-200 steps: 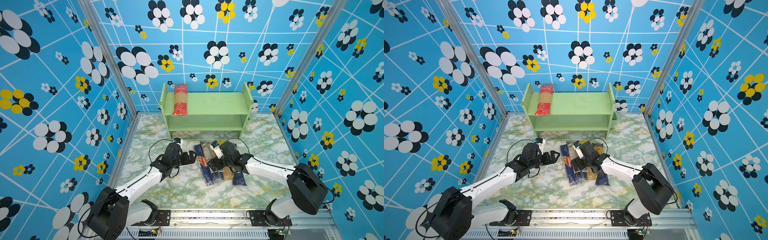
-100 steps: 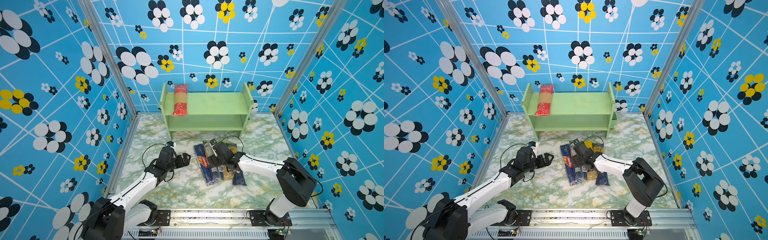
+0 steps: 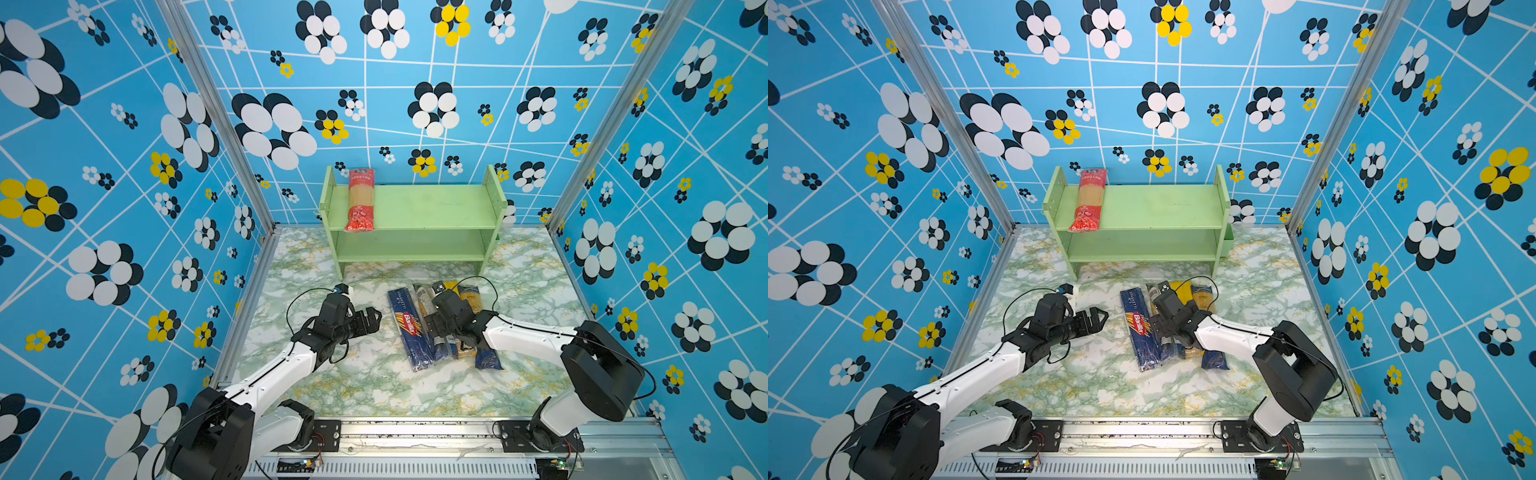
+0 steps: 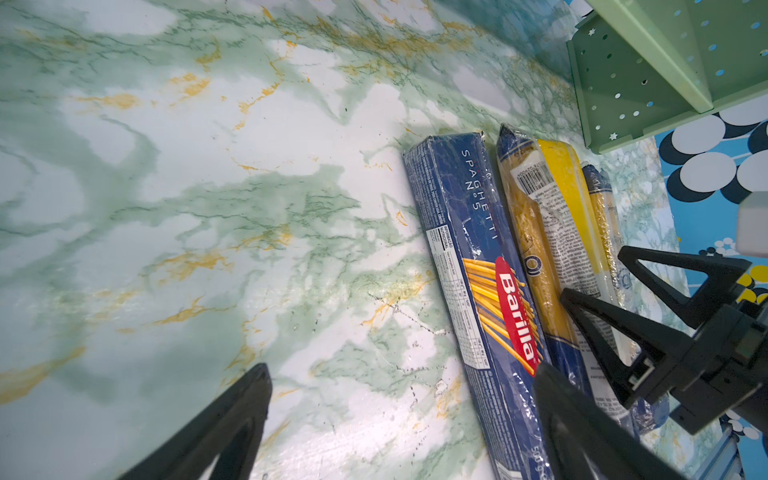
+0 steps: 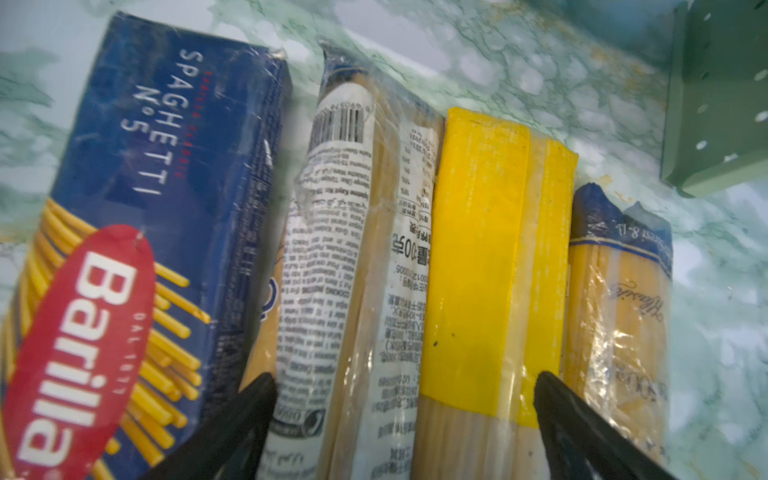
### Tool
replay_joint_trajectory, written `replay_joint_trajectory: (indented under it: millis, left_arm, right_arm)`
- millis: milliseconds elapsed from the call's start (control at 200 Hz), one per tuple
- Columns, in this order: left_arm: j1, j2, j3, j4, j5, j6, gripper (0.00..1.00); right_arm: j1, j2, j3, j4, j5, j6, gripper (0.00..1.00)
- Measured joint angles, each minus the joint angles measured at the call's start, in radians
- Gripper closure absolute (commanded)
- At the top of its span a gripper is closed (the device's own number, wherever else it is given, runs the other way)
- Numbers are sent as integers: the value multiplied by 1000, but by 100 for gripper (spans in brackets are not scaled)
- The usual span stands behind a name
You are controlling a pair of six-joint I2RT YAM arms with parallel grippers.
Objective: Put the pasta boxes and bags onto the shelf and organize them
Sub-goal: 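Move the left gripper over the Barilla box while the right descends over the clear bag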
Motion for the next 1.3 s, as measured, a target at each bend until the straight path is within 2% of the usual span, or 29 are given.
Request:
replay_joint_trajectory:
  millis: [320,810,1300]
  left_arm:
    - [0,30,6,0,15,0,1]
    - [0,16,5,0,18,-8,1]
    - [0,-8,-18,-1,18,-23,1]
  right_arm:
    - [-23,-40,-15,-52,-38,-8,2]
    - [50,116,59,-45,-45,-7,2]
    - [97,173,101,11,-69,11,3]
